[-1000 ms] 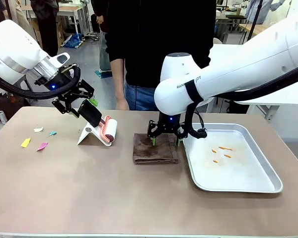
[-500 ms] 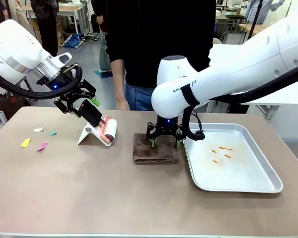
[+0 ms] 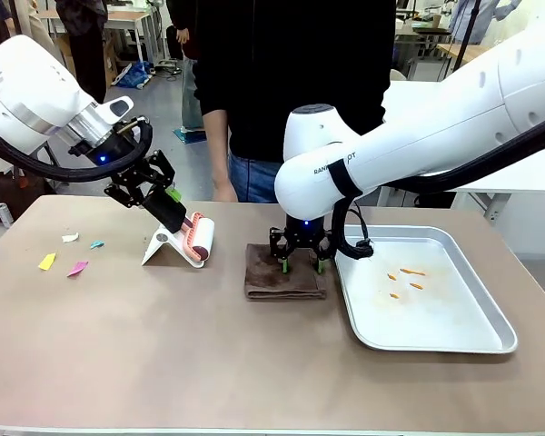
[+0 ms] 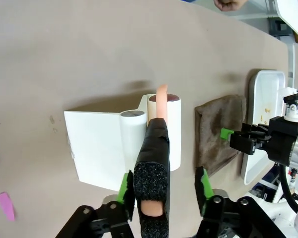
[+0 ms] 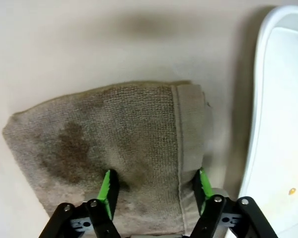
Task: Clean the surface of the table.
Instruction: Hold the Lint Roller with your left hand and the towel with your right hand.
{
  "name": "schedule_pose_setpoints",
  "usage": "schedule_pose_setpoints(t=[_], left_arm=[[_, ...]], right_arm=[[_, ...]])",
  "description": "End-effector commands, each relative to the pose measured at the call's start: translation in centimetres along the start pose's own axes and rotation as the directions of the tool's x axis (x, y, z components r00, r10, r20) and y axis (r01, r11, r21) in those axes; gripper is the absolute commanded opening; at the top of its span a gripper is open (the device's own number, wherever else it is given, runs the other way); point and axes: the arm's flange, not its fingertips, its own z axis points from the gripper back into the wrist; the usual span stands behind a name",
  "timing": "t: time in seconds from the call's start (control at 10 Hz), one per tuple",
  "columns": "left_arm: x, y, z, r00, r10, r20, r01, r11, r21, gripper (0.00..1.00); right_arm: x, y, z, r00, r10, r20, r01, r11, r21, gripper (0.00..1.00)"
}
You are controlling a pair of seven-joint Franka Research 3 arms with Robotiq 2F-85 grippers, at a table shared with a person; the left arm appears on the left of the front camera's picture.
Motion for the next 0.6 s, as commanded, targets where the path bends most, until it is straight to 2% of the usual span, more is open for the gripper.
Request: schedule_pose_setpoints(t=[0.0, 0.1, 0.2, 0.3, 0.4, 0.5], left_arm=[[0.11, -0.47, -0.26, 1.0, 0.0, 0.015, 0.0, 1.0, 0.032, 0.0], [0.09, -0.52, -0.26, 1.0, 0.0, 0.012, 0.0, 0.999, 0.034, 0.0], [0.12, -0.54, -0.33, 1.0, 0.005, 0.012, -0.005, 0.999, 0.04, 0.03], [0.13, -0.54, -0.28, 1.0, 0.007, 0.012, -0.007, 0.999, 0.039, 0.0], [0.11, -0.57, -0.21, 1.0, 0.004, 0.015, -0.004, 0.999, 0.039, 0.0], [0.13, -0.68, -0.13, 1.0, 0.001, 0.018, -0.002, 0.999, 0.038, 0.0]], right_arm=[[0.14, 0.3, -0.33, 0.999, -0.031, 0.014, 0.031, 0.999, -0.038, 0.0], [0.14, 0.32, -0.35, 1.0, -0.028, 0.01, 0.028, 0.999, -0.036, 0.0], [0.15, 0.33, -0.4, 1.0, -0.026, 0.006, 0.026, 0.999, -0.035, 0.14], [0.13, 0.31, -0.42, 1.0, -0.023, 0.004, 0.023, 0.999, -0.035, 0.05], [0.14, 0.25, -0.47, 1.0, -0.023, -0.001, 0.023, 0.999, -0.034, 0.0], [0.12, 0.26, -0.49, 1.0, -0.022, -0.004, 0.022, 0.999, -0.03, 0.0]])
